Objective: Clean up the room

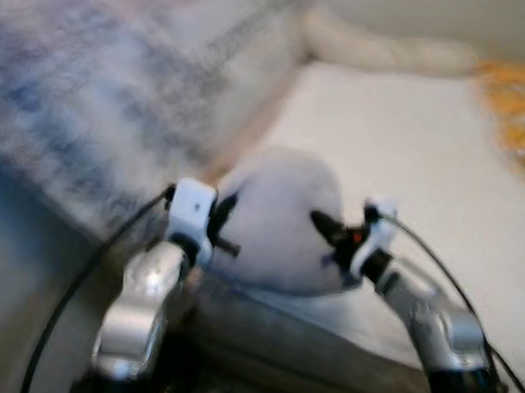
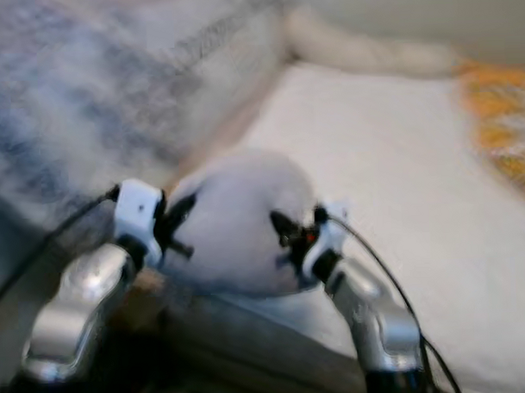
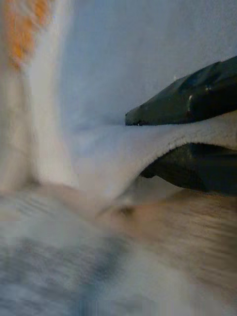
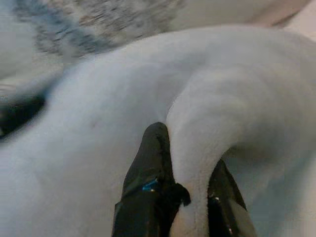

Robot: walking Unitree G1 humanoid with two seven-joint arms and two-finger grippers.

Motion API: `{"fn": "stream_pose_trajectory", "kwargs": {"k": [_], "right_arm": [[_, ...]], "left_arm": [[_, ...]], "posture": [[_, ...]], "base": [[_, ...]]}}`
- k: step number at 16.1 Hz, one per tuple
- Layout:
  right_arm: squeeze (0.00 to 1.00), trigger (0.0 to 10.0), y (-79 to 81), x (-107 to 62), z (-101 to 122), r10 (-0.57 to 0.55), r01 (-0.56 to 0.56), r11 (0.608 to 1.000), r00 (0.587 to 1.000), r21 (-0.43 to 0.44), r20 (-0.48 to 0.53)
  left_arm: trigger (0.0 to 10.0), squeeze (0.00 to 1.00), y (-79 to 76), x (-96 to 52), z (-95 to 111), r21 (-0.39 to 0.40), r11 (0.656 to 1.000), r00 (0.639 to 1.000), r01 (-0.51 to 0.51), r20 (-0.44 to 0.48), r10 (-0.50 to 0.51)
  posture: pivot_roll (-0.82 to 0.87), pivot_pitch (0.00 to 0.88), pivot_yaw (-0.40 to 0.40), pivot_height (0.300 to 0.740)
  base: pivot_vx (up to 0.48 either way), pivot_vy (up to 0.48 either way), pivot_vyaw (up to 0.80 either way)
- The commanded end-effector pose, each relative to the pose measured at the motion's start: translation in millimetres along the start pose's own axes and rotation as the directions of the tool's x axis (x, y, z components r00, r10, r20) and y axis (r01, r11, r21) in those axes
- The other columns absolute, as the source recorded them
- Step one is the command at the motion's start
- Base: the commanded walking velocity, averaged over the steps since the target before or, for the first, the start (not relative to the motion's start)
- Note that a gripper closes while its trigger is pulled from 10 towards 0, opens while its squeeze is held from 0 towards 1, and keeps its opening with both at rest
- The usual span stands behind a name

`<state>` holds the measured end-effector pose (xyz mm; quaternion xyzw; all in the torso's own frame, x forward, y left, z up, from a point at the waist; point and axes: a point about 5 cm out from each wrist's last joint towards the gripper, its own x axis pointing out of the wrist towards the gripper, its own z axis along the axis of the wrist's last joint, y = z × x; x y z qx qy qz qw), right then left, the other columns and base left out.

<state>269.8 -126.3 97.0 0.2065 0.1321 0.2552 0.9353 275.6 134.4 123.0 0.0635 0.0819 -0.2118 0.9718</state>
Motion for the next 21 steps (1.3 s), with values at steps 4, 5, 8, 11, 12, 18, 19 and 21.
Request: {"fn": "stream_pose_trajectory", "kwargs": {"k": [4, 5, 8, 11, 12, 18, 19, 21], "right_arm": [[0.00, 10.0, 5.7, 1.3, 5.3, 0.033, -0.032, 0.998, 0.999, -0.049, 0.012], [0.00, 10.0, 5.3, 1.3, 5.8, 0.031, -0.030, 0.999, 0.999, -0.039, 0.021], [0.00, 10.0, 1.9, 1.2, 7.1, 0.017, -0.017, 1.000, 1.000, -0.021, 0.022], [0.00, 10.0, 1.9, 1.3, 7.0, 0.018, -0.018, 1.000, 1.000, -0.021, 0.021], [0.00, 10.0, 2.0, 1.3, 6.9, 0.018, -0.018, 1.000, 1.000, -0.022, 0.021], [0.00, 10.0, 2.4, 1.1, 6.2, 0.021, -0.021, 1.000, 1.000, -0.017, 0.015], [0.00, 10.0, 2.5, 0.9, 6.0, 0.021, -0.021, 1.000, 1.000, -0.017, 0.015], [0.00, 10.0, 2.3, -0.3, 5.1, 0.019, -0.019, 1.000, 1.000, -0.015, 0.013]], "left_arm": [[10.0, 0.00, 8.2, 0.9, 17.6, 0.003, 1.000, 0.998, -0.014, 0.066, 0.013], [10.0, 0.00, 8.0, 0.9, 17.5, 0.003, 1.000, 0.998, -0.014, 0.065, 0.013], [10.0, 0.00, 6.6, 1.0, 16.9, -0.006, 1.000, 0.998, -0.009, 0.061, 0.009], [10.0, 0.00, 6.5, 1.2, 16.9, -0.009, 1.000, 0.998, -0.008, 0.062, 0.009], [10.0, 0.00, 6.5, 1.2, 16.9, -0.008, 1.000, 0.998, -0.008, 0.062, 0.009], [10.0, 0.00, 2.1, -0.8, 17.1, 0.023, 1.000, 0.997, 0.020, 0.070, -0.021], [10.0, 0.00, 1.4, -0.7, 16.1, 0.026, 0.999, 0.998, 0.021, 0.062, -0.022], [10.0, 0.00, -0.2, -0.6, 15.2, 0.028, 0.999, 0.998, 0.028, 0.059, -0.029]], "posture": [[0.09, 0.000, -0.004, 0.740], [0.09, 0.000, -0.005, 0.740], [0.09, 0.000, -0.006, 0.740], [0.09, 0.000, -0.007, 0.740], [0.09, 0.000, -0.007, 0.740], [0.09, 0.000, -0.008, 0.740], [0.09, 0.000, -0.008, 0.740], [0.09, 0.000, -0.006, 0.740]], "base": [[0.152, 0.000, 0.77], [0.330, 0.000, 0.49], [0.355, 0.000, 0.00], [0.373, 0.000, 0.00], [0.379, 0.000, 0.00], [0.286, 0.000, 0.00], [0.000, 0.000, 0.00], [0.000, 0.000, 0.00]]}}
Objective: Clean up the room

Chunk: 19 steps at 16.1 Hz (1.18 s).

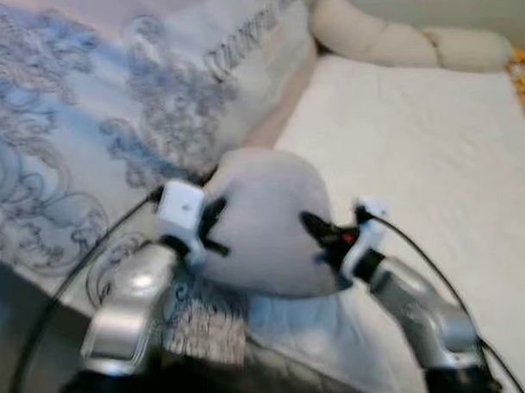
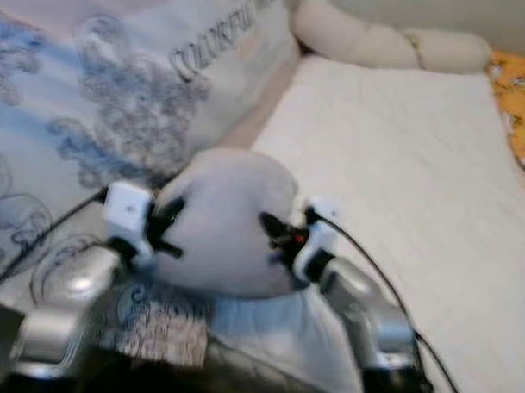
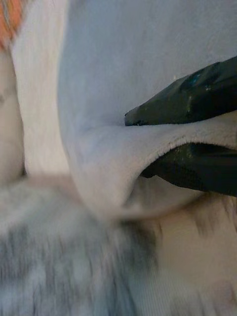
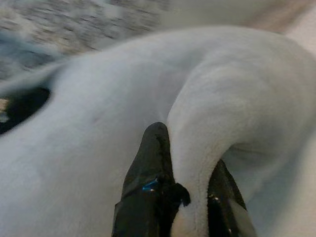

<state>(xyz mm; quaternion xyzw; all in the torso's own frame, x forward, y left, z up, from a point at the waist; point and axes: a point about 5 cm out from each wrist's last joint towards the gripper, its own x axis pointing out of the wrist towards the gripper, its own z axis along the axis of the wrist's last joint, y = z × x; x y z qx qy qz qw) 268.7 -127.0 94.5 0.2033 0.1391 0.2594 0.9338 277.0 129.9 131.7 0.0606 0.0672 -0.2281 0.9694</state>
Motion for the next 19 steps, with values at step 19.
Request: {"fn": "stream_pose_trajectory", "kwargs": {"k": [19], "right_arm": [[0.00, 10.0, -30.9, 76.4, 83.6, -0.067, 0.108, 0.967, 0.981, -0.230, 0.182]], "left_arm": [[10.0, 0.00, 56.0, 79.8, 74.4, 0.188, 0.961, 0.956, -0.201, 0.251, 0.151]], "posture": [[0.08, 0.000, -0.012, 0.740]], "base": [[0.000, 0.000, 0.00]]}}
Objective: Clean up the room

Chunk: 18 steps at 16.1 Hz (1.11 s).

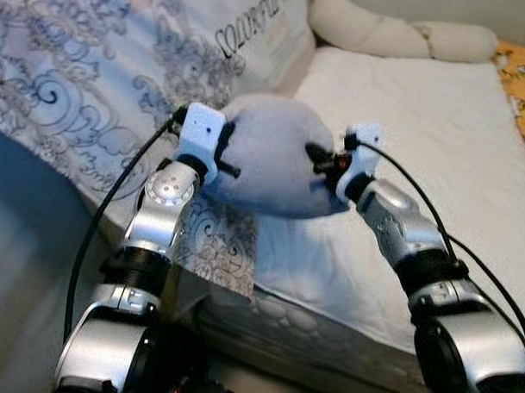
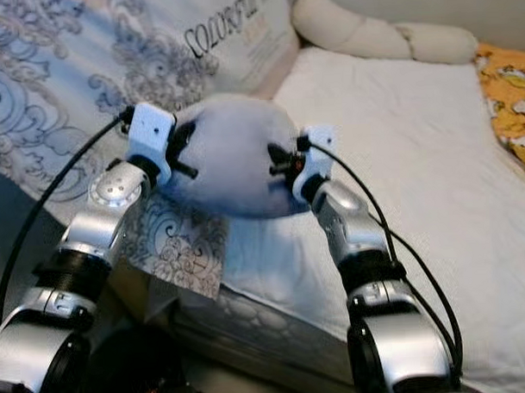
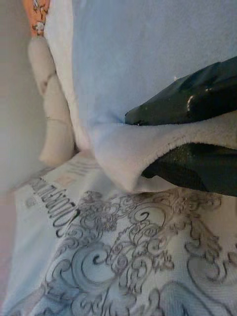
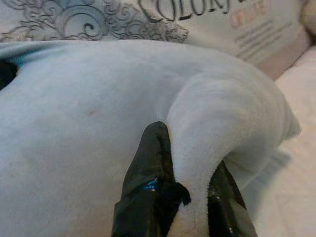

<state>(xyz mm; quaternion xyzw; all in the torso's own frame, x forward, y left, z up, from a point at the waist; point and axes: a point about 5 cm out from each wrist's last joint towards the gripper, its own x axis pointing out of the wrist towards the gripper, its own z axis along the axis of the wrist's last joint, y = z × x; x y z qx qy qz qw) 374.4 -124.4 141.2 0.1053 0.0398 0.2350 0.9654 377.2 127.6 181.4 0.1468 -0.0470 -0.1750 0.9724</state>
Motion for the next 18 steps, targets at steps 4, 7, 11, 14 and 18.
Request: {"fn": "stream_pose_trajectory", "kwargs": {"k": [4, 7, 11, 14, 18], "right_arm": [[0.00, 10.0, -10.8, -3.6, -22.9, -0.121, 0.118, 0.991, 0.992, -0.063, -0.047], [0.00, 10.0, -12.5, -6.4, -37.1, -0.183, 0.179, 0.982, 0.980, -0.056, -0.079], [0.00, 10.0, -12.9, -1.0, -24.9, -0.196, 0.194, 0.978, 0.980, -0.082, -0.025], [0.00, 10.0, -17.4, 4.6, 1.0, -0.230, 0.240, 0.957, 0.970, -0.162, 0.078], [0.00, 10.0, -17.3, 17.4, 81.5, -0.235, 0.324, 0.918, 0.909, -0.230, 0.344]], "left_arm": [[10.0, 0.00, -7.6, -1.1, -27.2, 0.015, 1.000, 0.998, -0.020, -0.058, 0.021], [10.0, 0.00, -19.2, -1.5, -39.6, 0.030, 1.000, 0.995, -0.002, -0.102, 0.005], [10.0, 0.00, -15.1, 7.3, -31.7, 0.079, 0.996, 0.996, -0.031, -0.077, 0.037], [10.0, 0.00, -6.3, 18.6, -6.4, 0.159, 0.983, 0.996, -0.089, 0.023, 0.086], [10.0, 0.00, 24.4, 37.4, 75.7, 0.220, 0.942, 0.937, -0.253, 0.297, 0.182]], "posture": [[0.09, 0.000, -0.026, 0.740], [0.08, 0.000, -0.022, 0.740], [0.07, 0.000, -0.026, 0.740], [0.07, 0.000, -0.031, 0.740], [0.07, 0.000, -0.044, 0.740]], "base": [[0.000, 0.000, 0.00], [0.000, 0.000, 0.00], [0.000, 0.000, 0.00], [0.000, 0.000, 0.00], [0.000, 0.000, 0.00]]}}
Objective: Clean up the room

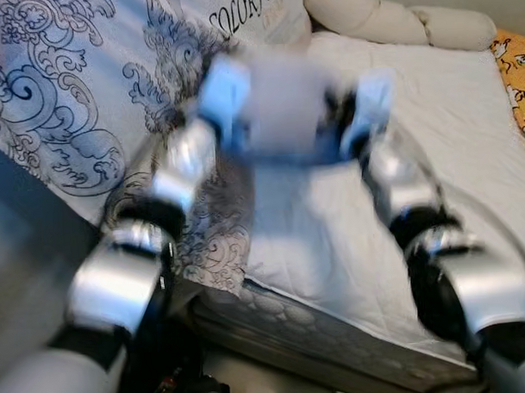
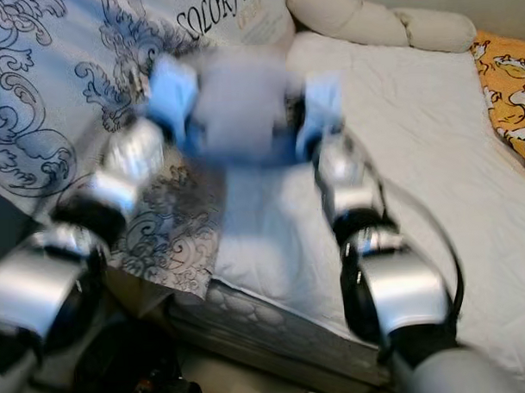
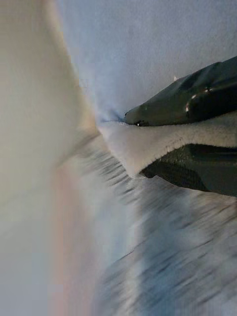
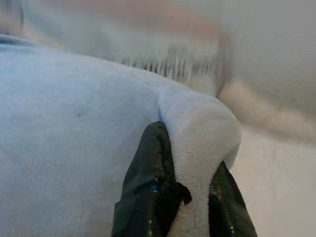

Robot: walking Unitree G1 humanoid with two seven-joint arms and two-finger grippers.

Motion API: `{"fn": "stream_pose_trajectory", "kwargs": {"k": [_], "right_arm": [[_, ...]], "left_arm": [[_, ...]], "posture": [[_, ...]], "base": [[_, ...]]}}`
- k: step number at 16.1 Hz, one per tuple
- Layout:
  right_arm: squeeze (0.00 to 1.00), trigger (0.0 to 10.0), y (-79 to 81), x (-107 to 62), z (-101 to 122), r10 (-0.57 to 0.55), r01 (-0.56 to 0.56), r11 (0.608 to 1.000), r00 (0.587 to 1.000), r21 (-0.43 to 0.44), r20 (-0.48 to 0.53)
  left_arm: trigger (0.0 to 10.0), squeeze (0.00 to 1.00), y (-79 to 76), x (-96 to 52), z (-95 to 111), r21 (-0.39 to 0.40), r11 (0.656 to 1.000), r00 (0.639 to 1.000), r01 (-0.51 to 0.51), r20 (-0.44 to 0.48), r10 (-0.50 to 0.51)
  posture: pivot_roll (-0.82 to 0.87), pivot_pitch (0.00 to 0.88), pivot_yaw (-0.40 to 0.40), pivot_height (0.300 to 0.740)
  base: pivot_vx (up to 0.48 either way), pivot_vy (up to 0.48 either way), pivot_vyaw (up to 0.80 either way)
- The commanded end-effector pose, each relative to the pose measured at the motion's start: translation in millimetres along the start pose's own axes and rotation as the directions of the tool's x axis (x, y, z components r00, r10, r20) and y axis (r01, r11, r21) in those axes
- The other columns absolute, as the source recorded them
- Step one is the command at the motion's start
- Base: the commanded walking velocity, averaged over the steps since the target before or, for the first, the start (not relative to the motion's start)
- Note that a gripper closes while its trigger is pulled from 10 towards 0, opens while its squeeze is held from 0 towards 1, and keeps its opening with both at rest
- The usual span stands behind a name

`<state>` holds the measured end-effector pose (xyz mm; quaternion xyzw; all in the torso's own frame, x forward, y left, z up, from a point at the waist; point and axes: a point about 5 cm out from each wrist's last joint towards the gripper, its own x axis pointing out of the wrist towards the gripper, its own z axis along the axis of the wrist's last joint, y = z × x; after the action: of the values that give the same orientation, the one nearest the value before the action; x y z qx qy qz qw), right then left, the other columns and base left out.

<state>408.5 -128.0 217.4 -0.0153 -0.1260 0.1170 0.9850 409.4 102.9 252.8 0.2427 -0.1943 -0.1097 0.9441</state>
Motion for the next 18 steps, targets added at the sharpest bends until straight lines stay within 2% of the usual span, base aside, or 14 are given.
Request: {"fn": "stream_pose_trajectory", "kwargs": {"k": [1, 3, 4, 5, 6, 7, 8, 9, 10, 11, 12, 14, 15, 18], "right_arm": [[0.00, 10.0, -18.7, -0.9, 5.8, -0.093, 0.092, 0.995, 0.995, 0.024, 0.019], [0.00, 10.0, -14.6, -3.1, -7.4, -0.075, 0.080, 0.993, 0.996, 0.083, -0.058], [0.00, 10.0, -10.8, -11.2, -26.4, -0.064, 0.076, 0.993, 0.989, 0.086, -0.133], [0.00, 10.0, -9.4, -16.0, -35.7, -0.060, 0.072, 0.995, 0.984, 0.072, -0.168], [0.00, 10.0, -6.3, -28.4, -57.9, -0.065, 0.086, 0.994, 0.964, 0.072, -0.257], [0.00, 10.0, -1.6, -41.1, -78.4, -0.057, 0.087, 0.993, 0.937, 0.073, -0.344], [0.00, 10.0, 4.1, -57.7, -101.2, -0.054, 0.093, 0.993, 0.897, 0.068, -0.438], [0.00, 10.0, 8.6, -72.6, -119.2, -0.048, 0.085, 0.995, 0.853, 0.049, -0.519], [0.00, 10.0, 9.6, -77.4, -124.5, -0.048, 0.081, 0.996, 0.838, 0.036, -0.543], [0.00, 10.0, 10.1, -87.5, -134.9, -0.055, 0.085, 0.996, 0.801, 0.022, -0.597], [0.00, 10.0, 8.1, -94.7, -141.2, -0.074, 0.116, 0.993, 0.778, 0.027, -0.624], [0.00, 10.0, 5.8, -103.0, -148.4, -0.112, 0.176, 0.984, 0.741, 0.030, -0.663], [0.00, 10.0, 5.8, -104.3, -149.6, -0.116, 0.189, 0.981, 0.733, 0.037, -0.670], [0.00, 10.0, 28.2, -98.8, -148.9, -0.053, 0.246, 0.946, 0.757, 0.209, -0.652]], "left_arm": [[10.0, 0.00, 22.3, 2.3, 8.3, 0.004, 0.996, 0.994, -0.094, 0.047, 0.094], [10.0, 0.00, 20.4, -1.6, -2.0, 0.031, 0.997, 0.997, -0.071, 0.014, 0.071], [10.0, 0.00, 13.0, -9.5, -16.9, 0.043, 0.998, 0.999, -0.036, -0.029, 0.037], [10.0, 0.00, 8.5, -14.0, -24.4, 0.040, 0.999, 0.998, -0.021, -0.051, 0.023], [10.0, 0.00, -4.8, -26.3, -44.8, 0.024, 0.999, 0.992, 0.030, -0.124, -0.027], [10.0, 0.00, -17.4, -39.6, -63.7, 0.026, 0.997, 0.978, 0.074, -0.196, -0.068], [10.0, 0.00, -32.1, -56.7, -85.1, 0.073, 0.987, 0.951, 0.143, -0.287, -0.117], [10.0, 0.00, -40.5, -69.3, -99.9, 0.087, 0.981, 0.923, 0.174, -0.361, -0.132], [10.0, 0.00, -42.7, -72.7, -103.8, 0.085, 0.980, 0.914, 0.180, -0.383, -0.134], [10.0, 0.00, -47.5, -80.5, -112.0, 0.073, 0.980, 0.893, 0.185, -0.429, -0.137], [10.0, 0.00, -51.1, -87.1, -117.8, 0.109, 0.973, 0.882, 0.204, -0.452, -0.134], [10.0, 0.00, -46.3, -90.7, -122.4, 0.175, 0.966, 0.879, 0.191, -0.469, -0.089], [10.0, 0.00, -43.7, -90.6, -122.9, 0.184, 0.966, 0.879, 0.180, -0.472, -0.074], [10.0, 0.00, -12.7, -83.1, -120.6, 0.293, 0.950, 0.885, 0.106, -0.463, 0.044]], "posture": [[0.07, 0.000, -0.051, 0.740], [0.07, 0.000, -0.061, 0.740], [0.06, 0.000, -0.066, 0.740], [0.06, 0.006, -0.069, 0.740], [0.05, 0.008, -0.072, 0.740], [0.04, 0.016, -0.076, 0.740], [0.04, 0.035, -0.080, 0.740], [0.04, 0.049, -0.081, 0.740], [0.04, 0.049, -0.081, 0.740], [0.05, 0.043, -0.082, 0.740], [0.05, 0.033, -0.082, 0.740], [0.06, 0.024, -0.081, 0.740], [0.06, 0.023, -0.082, 0.740], [0.05, 0.014, -0.083, 0.740]], "base": [[0.000, 0.000, 0.00], [0.000, 0.000, 0.00], [0.000, 0.000, 0.00], [0.000, 0.000, 0.00], [0.000, 0.000, 0.00], [0.000, 0.000, 0.00], [0.000, 0.000, 0.00], [0.000, 0.000, 0.00], [0.000, 0.000, 0.00], [0.000, 0.000, 0.00], [0.000, 0.000, 0.00], [0.000, 0.000, 0.00], [0.000, 0.000, 0.00], [0.000, 0.000, 0.00]]}}
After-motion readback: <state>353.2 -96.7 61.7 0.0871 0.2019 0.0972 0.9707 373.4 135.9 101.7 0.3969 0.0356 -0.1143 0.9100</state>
